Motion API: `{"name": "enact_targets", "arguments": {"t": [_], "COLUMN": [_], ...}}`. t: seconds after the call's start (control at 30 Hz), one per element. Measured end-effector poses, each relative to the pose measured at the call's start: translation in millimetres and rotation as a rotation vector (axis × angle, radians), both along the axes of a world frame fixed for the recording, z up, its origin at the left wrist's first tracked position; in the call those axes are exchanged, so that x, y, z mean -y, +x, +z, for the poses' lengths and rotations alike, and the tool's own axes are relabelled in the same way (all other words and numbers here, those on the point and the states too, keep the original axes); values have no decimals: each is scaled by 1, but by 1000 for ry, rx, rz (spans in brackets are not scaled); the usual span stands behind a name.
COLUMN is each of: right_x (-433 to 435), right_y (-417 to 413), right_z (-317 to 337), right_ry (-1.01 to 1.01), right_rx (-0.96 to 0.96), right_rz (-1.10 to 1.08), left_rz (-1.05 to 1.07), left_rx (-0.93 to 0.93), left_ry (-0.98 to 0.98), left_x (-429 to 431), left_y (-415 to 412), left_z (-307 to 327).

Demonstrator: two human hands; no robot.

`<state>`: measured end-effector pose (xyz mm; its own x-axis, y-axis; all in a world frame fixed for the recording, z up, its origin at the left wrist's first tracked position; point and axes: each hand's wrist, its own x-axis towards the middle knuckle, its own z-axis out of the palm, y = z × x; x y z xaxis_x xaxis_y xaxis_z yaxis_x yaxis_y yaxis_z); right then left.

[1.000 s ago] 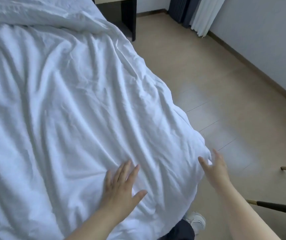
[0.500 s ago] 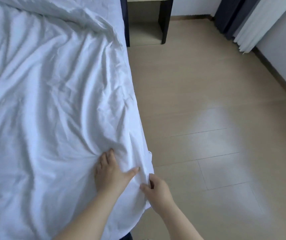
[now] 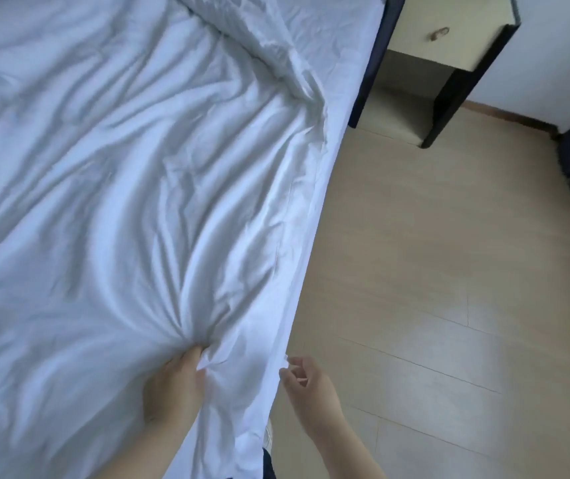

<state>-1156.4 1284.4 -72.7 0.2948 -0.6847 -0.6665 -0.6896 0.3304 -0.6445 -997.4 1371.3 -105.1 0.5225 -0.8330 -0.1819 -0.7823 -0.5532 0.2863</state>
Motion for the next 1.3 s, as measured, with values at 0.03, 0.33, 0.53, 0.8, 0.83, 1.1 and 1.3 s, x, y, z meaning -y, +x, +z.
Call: {"name": "enact_targets", "arguments": {"t": [0.03, 0.33, 0.53, 0.8, 0.83, 1.1, 1.3], "right_x": [14, 124, 133, 150, 155, 186, 167], "right_y": [5, 81, 136, -24, -39, -32, 17], "right_z": [3, -15, -15, 4, -10, -60, -44], "right_ry": [1, 241, -10, -225, -190, -208, -787], "right_rx": [19, 262, 287, 270, 161, 14, 130], "right_rz": [2, -227, -37, 59, 110, 408, 860], "left_rz": [9, 275, 660, 591, 584, 906, 1563], "left_rx": [11, 33, 148, 101, 30, -42, -327], "left_ry": [-10, -58, -97, -204, -164, 37, -411], "left_x": [3, -7, -5, -11, -7, -17, -22], "left_y": [1, -5, -44, -154, -165, -176, -145], "left_z": [3, 24, 36, 31, 21, -24, -16]}}
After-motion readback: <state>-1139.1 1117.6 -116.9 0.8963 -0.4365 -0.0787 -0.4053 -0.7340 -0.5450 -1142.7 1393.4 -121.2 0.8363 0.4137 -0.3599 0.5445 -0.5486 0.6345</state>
